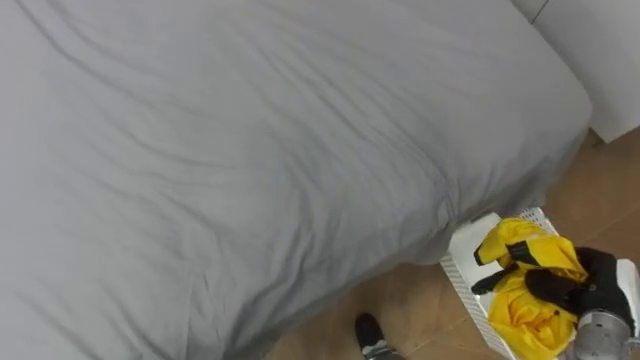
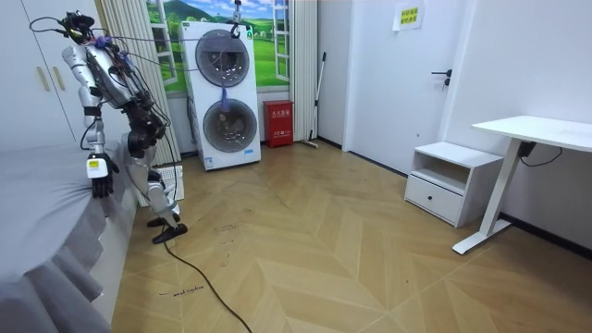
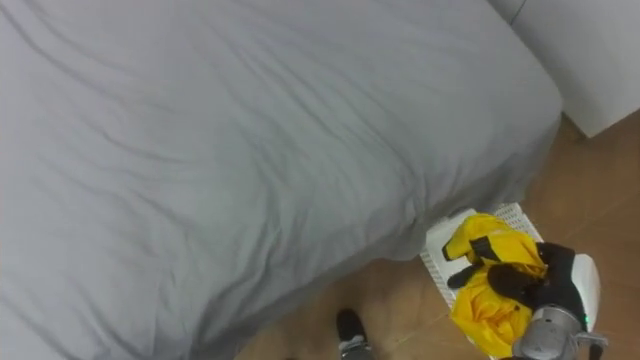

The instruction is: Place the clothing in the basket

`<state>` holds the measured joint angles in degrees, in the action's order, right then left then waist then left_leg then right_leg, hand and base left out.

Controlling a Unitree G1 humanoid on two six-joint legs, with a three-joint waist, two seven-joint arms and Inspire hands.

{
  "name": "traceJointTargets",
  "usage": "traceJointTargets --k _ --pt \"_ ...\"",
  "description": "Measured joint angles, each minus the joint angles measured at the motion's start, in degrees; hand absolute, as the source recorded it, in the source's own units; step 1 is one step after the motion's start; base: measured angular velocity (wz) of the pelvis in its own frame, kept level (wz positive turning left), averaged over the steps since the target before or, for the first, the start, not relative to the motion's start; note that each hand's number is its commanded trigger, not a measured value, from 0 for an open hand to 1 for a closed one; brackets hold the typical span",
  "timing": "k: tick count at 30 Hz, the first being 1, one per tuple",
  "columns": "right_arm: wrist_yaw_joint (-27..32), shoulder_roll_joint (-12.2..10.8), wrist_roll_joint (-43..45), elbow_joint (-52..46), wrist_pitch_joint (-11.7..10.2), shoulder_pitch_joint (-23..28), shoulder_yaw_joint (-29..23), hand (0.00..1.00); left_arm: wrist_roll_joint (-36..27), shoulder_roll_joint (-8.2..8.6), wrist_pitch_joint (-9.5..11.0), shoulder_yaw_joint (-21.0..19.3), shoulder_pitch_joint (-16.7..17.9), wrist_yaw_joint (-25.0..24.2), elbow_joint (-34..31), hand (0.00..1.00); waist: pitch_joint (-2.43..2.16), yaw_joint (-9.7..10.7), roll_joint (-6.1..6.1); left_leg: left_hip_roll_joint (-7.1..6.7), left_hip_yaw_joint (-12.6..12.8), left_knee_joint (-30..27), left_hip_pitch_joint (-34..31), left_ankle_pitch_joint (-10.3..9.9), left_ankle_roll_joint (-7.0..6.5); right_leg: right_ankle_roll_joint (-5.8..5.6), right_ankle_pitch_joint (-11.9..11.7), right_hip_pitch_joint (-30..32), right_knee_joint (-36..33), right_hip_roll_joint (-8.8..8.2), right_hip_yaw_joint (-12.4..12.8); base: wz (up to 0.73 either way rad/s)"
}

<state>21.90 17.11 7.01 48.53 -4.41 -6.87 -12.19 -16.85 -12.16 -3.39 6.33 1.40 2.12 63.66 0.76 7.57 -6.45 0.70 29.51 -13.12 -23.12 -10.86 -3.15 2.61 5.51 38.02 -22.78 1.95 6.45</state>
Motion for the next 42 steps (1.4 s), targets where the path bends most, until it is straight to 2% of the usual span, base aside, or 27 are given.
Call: traceJointTargets --k 9,12,17,24,32,42 --pt "6.23 1.61 -8.12 2.50 -0.94 -3.28 0.22 1.00 -1.73 0.04 0.14 1.87 -0.56 1.47 -2.03 0.00 0.01 -0.36 -0.02 -0.52 -0.61 0.24 -2.60 0.70 -0.33 -0.02 0.06 3.04 -0.99 -0.64 -0.26 0.04" --pt "8.25 2.24 -9.05 2.91 -1.02 -4.12 0.23 0.02 -1.88 0.04 -0.02 1.98 -0.64 1.56 -2.30 0.00 0.02 -0.24 -0.01 -0.61 -0.62 0.23 -2.64 0.70 -0.33 -0.07 0.17 3.12 -1.16 -0.60 0.09 0.00" --pt "10.16 3.91 -9.03 3.18 -1.02 -4.30 0.18 0.00 -4.28 0.03 -0.27 2.69 -0.60 2.31 -2.81 0.00 0.08 -0.07 0.07 -0.58 -0.61 0.22 -2.65 0.70 -0.34 -0.14 0.27 3.15 -1.19 -0.63 0.24 0.00" --pt "10.44 4.14 -9.06 3.16 -1.00 -4.48 0.21 0.00 -8.46 -0.01 -0.28 4.82 -0.63 3.38 -2.92 0.00 0.17 0.11 -0.02 -0.58 -0.31 0.20 -2.61 0.70 -0.34 -0.26 0.35 3.20 -1.21 -0.60 0.55 -0.01" --pt "12.47 4.14 -6.20 2.45 -0.99 -4.30 0.27 0.00 -8.60 -0.03 -0.28 7.11 -0.64 3.41 -2.38 0.00 0.25 0.04 -0.18 -1.15 0.17 0.41 -2.27 0.70 -0.34 -0.43 0.56 3.48 -1.86 -0.42 1.43 -0.05" --pt "13.01 4.15 -6.21 1.84 -1.00 -4.27 0.26 0.00 -8.62 -0.02 0.10 7.19 -0.64 2.27 -2.29 0.00 0.25 0.08 -0.15 -1.36 0.16 0.38 -2.27 0.70 -0.34 -0.52 0.87 3.75 -2.53 -0.71 1.39 0.00"
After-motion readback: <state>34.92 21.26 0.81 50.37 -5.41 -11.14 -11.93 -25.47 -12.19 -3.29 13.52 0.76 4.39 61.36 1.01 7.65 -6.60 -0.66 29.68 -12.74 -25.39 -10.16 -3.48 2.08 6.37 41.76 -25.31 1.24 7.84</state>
